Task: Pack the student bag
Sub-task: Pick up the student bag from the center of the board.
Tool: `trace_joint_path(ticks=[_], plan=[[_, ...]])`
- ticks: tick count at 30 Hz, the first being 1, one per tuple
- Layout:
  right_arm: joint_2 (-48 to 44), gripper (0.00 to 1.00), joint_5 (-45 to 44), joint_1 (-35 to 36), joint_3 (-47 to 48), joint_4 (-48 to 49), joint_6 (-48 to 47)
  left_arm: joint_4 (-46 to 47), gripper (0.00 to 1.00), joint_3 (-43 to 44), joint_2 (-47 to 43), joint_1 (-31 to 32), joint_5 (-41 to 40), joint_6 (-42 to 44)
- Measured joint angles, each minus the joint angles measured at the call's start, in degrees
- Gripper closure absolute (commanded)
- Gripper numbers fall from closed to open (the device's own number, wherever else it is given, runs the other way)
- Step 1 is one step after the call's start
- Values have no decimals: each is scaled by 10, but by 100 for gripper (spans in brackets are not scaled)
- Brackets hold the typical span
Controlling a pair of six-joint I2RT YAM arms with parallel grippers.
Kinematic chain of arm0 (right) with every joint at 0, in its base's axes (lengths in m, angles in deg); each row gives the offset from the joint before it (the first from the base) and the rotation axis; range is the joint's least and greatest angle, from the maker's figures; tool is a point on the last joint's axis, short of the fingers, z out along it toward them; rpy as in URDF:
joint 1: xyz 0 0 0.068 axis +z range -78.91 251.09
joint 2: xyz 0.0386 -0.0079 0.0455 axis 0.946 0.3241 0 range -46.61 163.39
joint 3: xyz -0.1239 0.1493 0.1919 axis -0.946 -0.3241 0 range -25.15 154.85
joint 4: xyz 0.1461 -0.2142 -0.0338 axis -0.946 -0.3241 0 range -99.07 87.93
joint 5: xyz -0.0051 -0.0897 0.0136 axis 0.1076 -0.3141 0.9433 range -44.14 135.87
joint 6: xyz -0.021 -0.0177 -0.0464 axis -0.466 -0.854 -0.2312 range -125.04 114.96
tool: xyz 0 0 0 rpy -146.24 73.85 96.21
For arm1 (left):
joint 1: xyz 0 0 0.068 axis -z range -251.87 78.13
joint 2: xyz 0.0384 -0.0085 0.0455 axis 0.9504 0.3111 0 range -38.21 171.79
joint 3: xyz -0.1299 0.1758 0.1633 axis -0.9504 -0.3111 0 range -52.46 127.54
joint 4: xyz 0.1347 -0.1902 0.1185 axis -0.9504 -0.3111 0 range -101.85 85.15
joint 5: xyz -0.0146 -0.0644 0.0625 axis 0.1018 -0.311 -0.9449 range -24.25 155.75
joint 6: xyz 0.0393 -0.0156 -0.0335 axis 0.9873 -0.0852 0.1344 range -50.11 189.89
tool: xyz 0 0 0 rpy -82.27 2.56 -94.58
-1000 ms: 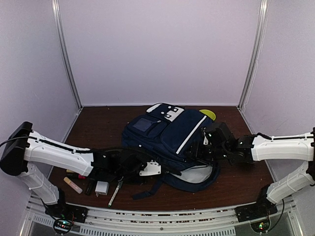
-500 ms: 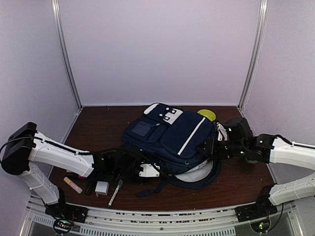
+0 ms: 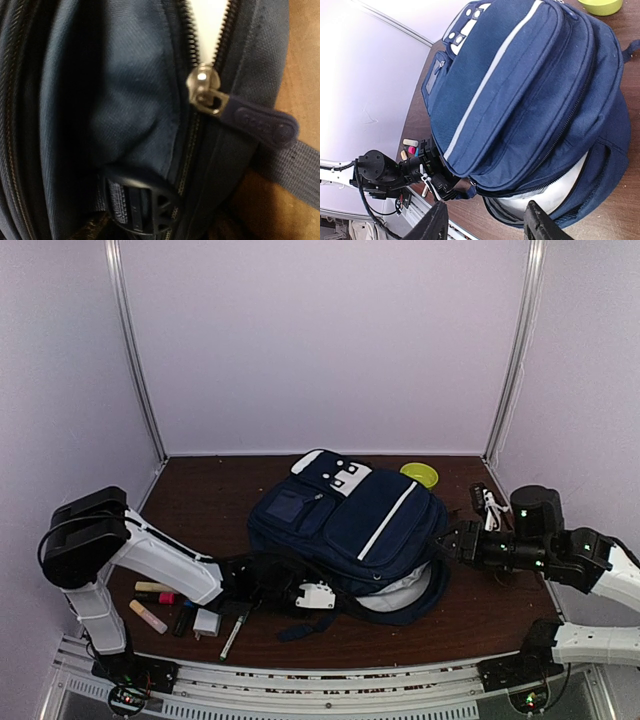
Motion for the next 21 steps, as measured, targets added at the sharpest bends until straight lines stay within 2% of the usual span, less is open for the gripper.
trace_joint_path(ticks=[2,6,9,14,17,21], plan=[[-1,48,-2,0,0,-12,1,34,71,3,21,7,-26,12],[-2,48,-2,0,0,-28,2,84,99,1,52,19,-67,42],[-8,48,-4,1,0,-43,11,86,100,-1,46,28,-77,48],[-36,49,-13,24,0,-54,35,35,100,1,-18,23,-49,7],[-43,49,-27,60,0,-53,55,23,100,1,-61,19,-35,-27],[-23,49,-58,143,1,-35,84,14,100,1,-87,17,-17,-73]])
